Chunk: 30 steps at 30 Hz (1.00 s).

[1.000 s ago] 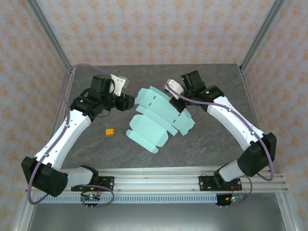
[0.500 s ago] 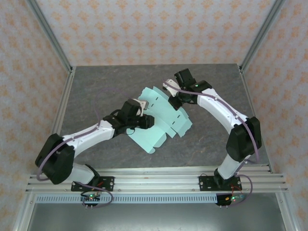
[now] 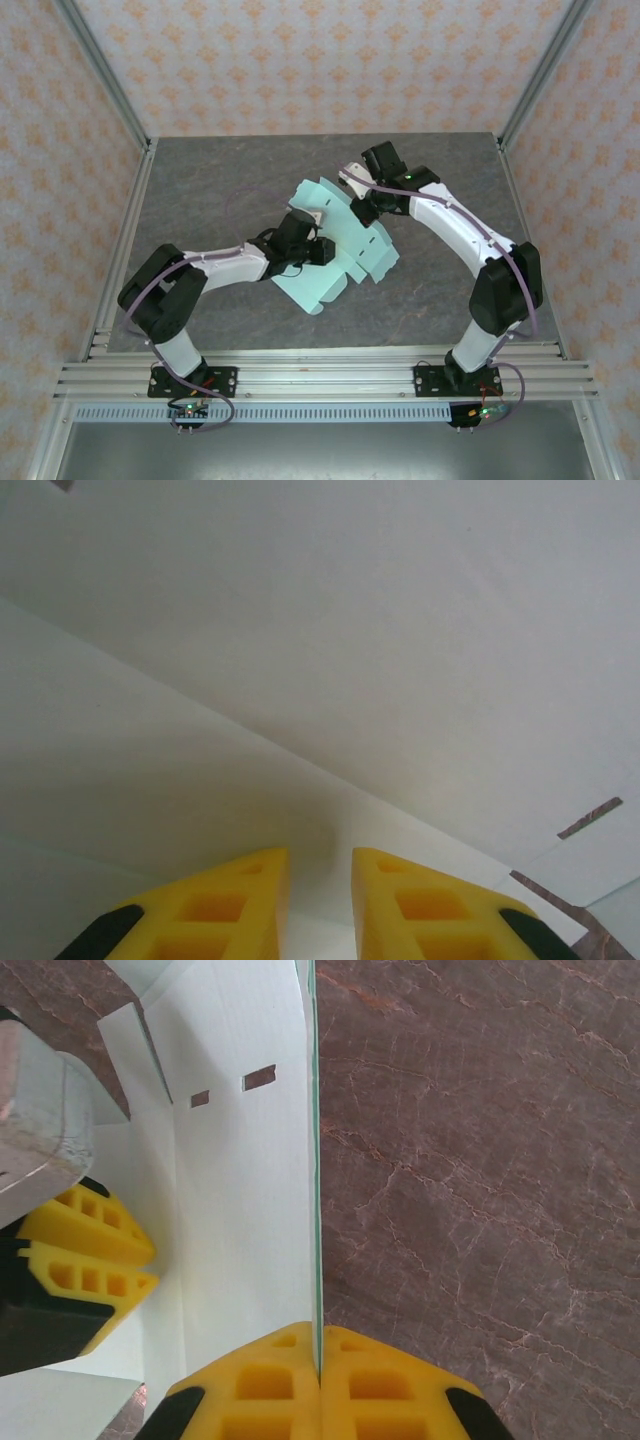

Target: Fold the paper box

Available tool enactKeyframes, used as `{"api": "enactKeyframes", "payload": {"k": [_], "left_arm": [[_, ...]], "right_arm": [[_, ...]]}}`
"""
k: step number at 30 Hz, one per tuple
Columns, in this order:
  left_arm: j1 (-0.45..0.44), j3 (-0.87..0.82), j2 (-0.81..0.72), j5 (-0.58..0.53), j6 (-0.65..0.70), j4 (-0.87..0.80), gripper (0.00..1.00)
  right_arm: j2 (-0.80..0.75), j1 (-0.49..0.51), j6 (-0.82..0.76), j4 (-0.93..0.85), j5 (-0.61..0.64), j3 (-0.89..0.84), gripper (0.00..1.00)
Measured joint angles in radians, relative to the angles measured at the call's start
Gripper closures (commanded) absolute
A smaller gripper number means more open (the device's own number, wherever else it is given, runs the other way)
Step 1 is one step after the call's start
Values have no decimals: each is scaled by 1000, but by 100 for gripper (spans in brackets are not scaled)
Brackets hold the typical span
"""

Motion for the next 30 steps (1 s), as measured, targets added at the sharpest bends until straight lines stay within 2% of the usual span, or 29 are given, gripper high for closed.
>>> {"api": "enactKeyframes", "payload": {"k": [10,18,26,30], "left_arm": [[0,34,109,-3,-3,72,88],[0,40,190,6,-26,138,88],[0,47,198,8,-34,170,84],[0,66,203,8,-33,175,87]], "right_arm": [[10,0,20,2,6,-1,100],[60,-1,43,24,46,-11,100],[100,-1,45,35,98,-11,100],[127,-1,44,34,110,-11,100]]}}
